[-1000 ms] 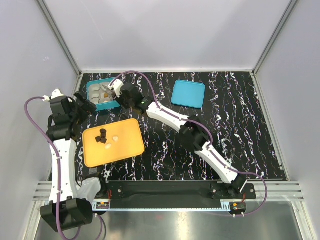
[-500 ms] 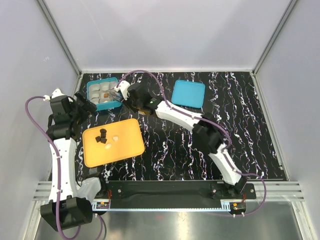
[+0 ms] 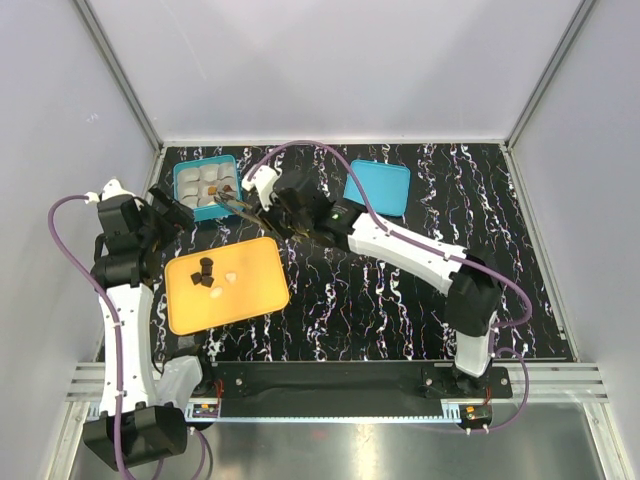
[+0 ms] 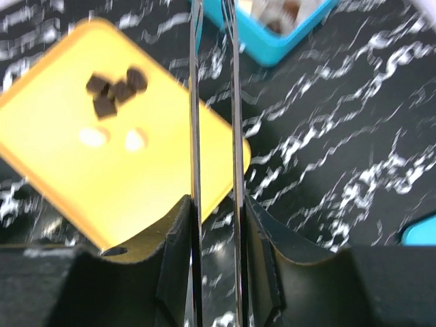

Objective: Pack the chocolate

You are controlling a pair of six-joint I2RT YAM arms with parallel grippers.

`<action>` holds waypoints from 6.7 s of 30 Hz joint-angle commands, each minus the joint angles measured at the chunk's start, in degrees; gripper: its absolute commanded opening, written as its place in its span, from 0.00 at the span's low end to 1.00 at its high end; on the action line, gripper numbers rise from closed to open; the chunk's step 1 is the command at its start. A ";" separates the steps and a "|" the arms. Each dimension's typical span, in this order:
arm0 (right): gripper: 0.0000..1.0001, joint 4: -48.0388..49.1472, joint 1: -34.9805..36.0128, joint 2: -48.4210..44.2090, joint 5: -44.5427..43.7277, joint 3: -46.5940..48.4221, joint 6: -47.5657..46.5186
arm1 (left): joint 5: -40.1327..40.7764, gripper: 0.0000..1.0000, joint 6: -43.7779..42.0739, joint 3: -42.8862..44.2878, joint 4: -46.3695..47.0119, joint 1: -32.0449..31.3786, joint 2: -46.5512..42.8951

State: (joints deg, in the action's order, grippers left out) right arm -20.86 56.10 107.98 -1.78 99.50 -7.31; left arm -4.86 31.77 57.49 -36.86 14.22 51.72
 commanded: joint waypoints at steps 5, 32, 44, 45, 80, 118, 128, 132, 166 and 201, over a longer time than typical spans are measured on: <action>0.43 -10.67 1.29 -5.32 3.27 -2.38 3.62 | -2.34 0.99 0.05 -0.63 2.23 0.11 -0.84; 0.50 -14.65 8.42 3.99 2.84 0.34 2.92 | -2.52 0.99 0.22 -0.72 3.90 0.11 1.19; 0.51 -13.24 8.85 6.18 2.22 -0.01 2.83 | -2.43 0.99 0.31 -1.24 4.34 0.11 1.45; 0.52 -12.98 8.86 6.53 2.13 -0.01 2.83 | -2.52 0.99 0.22 -1.24 4.34 0.11 1.36; 0.40 -12.71 9.29 7.41 -0.59 5.43 2.65 | -0.41 0.99 -0.22 1.48 2.41 0.11 1.19; 0.36 11.72 -0.72 43.09 -2.96 48.93 -8.33 | 10.40 0.99 2.16 8.33 1.35 1.42 10.05; 0.36 18.92 -2.48 47.05 -0.95 49.03 -8.69 | 9.70 0.99 2.24 8.34 5.57 3.27 15.60; 0.37 20.07 -2.92 48.55 0.90 50.17 -8.25 | 9.52 0.99 2.16 8.16 6.45 3.36 16.92; 0.48 23.59 -3.80 52.15 3.10 50.88 -7.54 | 6.80 0.99 2.95 5.17 9.35 3.54 17.01; 0.36 3.39 2.08 -2.23 -13.94 -1.58 14.40 | -11.83 0.99 -2.24 -1.49 1.18 1.87 0.75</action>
State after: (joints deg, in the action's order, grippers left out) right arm -9.06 55.33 109.54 -8.51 101.19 -1.52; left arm -11.51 31.51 59.11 -34.98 16.71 54.83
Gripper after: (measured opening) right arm 0.364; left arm 0.988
